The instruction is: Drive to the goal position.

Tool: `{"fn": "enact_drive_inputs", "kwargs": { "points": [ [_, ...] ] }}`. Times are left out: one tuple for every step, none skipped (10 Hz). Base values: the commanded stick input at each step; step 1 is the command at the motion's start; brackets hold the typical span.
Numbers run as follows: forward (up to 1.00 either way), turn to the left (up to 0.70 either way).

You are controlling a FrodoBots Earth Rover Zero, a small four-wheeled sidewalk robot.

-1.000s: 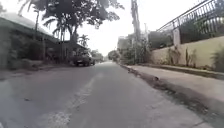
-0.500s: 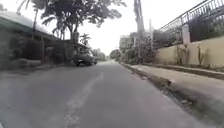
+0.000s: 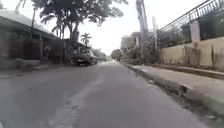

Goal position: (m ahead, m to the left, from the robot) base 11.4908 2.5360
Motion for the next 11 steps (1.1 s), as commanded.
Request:
{"fn": "enact_drive_inputs", "kwargs": {
  "points": [
    [1.0, -0.4],
    [1.0, -0.4],
    [1.0, -0.4],
    [1.0, -0.4],
    [1.0, -0.4],
    [1.0, -0.1],
    [1.0, 0.0],
    [1.0, 0.0],
    [1.0, 0.0],
    [1.0, 0.0],
    [1.0, 0.0]
  ]
}}
